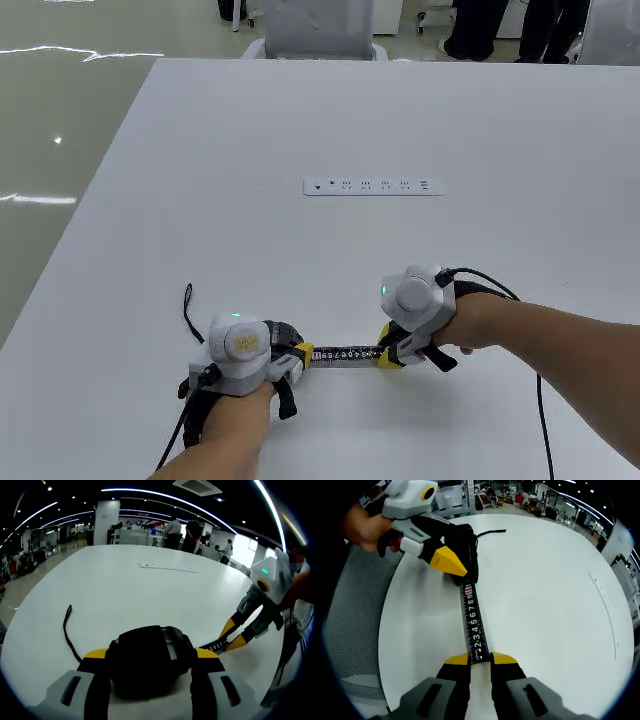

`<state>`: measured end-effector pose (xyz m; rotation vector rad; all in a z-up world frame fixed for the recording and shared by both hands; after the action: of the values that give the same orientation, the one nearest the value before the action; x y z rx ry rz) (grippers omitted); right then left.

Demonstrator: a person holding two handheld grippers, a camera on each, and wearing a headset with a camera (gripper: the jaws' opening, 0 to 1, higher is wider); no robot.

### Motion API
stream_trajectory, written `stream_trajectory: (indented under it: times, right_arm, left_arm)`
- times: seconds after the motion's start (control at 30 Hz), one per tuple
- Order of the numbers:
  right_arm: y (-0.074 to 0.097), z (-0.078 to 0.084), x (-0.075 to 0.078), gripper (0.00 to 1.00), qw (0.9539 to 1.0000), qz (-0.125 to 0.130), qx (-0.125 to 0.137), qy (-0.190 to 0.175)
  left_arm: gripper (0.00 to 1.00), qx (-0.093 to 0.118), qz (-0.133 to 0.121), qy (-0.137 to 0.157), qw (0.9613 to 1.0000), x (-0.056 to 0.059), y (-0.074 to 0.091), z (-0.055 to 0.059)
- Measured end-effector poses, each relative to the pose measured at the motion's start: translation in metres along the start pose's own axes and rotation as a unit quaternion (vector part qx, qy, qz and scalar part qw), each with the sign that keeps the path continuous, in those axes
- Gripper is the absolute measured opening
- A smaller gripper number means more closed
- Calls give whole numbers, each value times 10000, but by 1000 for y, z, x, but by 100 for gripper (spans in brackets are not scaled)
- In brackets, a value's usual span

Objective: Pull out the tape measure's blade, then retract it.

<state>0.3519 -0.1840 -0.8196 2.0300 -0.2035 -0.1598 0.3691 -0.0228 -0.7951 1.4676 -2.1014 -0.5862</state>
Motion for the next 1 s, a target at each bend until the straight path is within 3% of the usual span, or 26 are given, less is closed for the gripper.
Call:
stream_trajectory:
  times: [1.0]
  right_arm:
    - [-9,-17,-3,14,10000,-27,80,42]
  left_arm:
    - [61,-9,5,4,10000,0,1,1]
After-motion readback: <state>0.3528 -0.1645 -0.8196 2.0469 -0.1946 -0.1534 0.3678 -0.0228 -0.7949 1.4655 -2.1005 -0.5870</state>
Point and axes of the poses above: the centre of the closed fingertips' face, and the gripper's own axes: y roughly backward along the fingers, x roughly to its right, z roughly out of its underside, the point moved 2 cm from there along y, roughly backward along the fingers, and after that the axes turned 1 degree about y, right-handed, at the moved point
